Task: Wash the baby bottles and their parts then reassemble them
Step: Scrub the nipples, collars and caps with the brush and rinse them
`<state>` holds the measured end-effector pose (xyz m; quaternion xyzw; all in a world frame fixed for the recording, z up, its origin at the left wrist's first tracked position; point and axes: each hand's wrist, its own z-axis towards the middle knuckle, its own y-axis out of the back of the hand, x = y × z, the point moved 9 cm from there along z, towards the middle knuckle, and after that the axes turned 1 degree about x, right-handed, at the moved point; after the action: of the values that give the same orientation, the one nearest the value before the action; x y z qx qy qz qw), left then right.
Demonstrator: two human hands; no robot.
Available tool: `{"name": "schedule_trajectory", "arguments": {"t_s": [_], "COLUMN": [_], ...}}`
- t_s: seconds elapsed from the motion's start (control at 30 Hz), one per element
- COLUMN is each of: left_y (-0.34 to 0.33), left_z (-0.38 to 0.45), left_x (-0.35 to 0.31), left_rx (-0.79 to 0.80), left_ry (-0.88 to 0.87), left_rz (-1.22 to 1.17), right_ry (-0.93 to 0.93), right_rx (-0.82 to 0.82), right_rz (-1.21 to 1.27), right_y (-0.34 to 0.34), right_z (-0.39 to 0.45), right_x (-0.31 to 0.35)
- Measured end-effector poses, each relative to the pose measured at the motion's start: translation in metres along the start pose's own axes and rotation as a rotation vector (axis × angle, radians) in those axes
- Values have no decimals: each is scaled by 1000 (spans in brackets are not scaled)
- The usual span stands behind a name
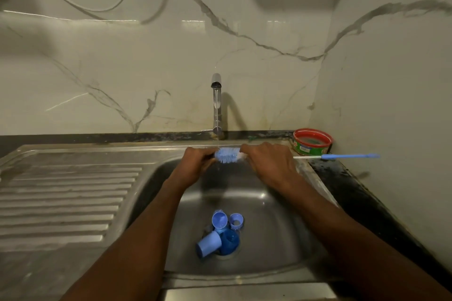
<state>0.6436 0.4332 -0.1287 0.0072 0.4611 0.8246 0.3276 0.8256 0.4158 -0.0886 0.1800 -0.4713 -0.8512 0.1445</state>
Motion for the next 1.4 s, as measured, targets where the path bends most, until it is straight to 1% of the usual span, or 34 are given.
{"name": "schedule_trajectory", "arguments": {"t_s": [0.03,0.07,0.1,0.17,0.2,0.27,0.33,0.37,0.43,0.47,0.5,0.57,0.6,0.63,0.73,0.8,0.87,1.03,1.17,1.23,1.33,1.4], "left_y": [4,6,8,11,13,15,17,17,14,13,13,11,6,-2,-23,-28,-29,-21,-20,-16,-15,-21], "left_z": [0,-1,-1,-2,-2,-1,-1,0,-2,-3,-5,-11,-13,-12,-9,-10,-8,-9,-11,-10,-4,-3], "left_x": [-1,-3,-5,-6,-6,-7,-8,-6,3,11,21,43,50,51,41,37,33,29,31,26,10,6], "left_rx": [-17,-30,-44,-89,-118,-159,-184,-188,-182,-189,-210,-286,-295,-269,-153,-143,-151,-227,-228,-228,-162,-120], "left_ry": [-9,-21,-26,-16,-7,-7,10,31,117,188,282,484,546,563,552,563,546,514,531,477,347,357], "left_rz": [8,22,45,100,135,201,243,247,212,177,115,-103,-220,-310,-486,-563,-572,-513,-436,-375,-281,-252], "right_ry": [-94,-196,-296,-484,-577,-702,-740,-737,-728,-711,-673,-551,-509,-487,-451,-431,-430,-406,-373,-363,-358,-358], "right_rx": [61,176,311,493,553,678,778,781,678,604,536,444,426,423,395,388,374,323,310,316,313,301], "right_rz": [129,293,492,903,1042,1159,1129,1108,1116,1114,1061,788,627,493,282,211,173,167,181,188,188,179], "right_y": [-2,-9,-21,-41,-46,-49,-47,-47,-42,-40,-36,-30,-28,-27,-29,-31,-31,-27,-26,-27,-27,-25], "right_z": [3,4,5,1,-6,-20,-32,-33,-27,-23,-20,-16,-18,-21,-33,-38,-40,-42,-42,-42,-42,-42], "right_x": [-7,-13,-17,-17,-17,-18,-17,-19,-24,-29,-36,-49,-53,-55,-52,-50,-52,-50,-44,-42,-42,-42]}}
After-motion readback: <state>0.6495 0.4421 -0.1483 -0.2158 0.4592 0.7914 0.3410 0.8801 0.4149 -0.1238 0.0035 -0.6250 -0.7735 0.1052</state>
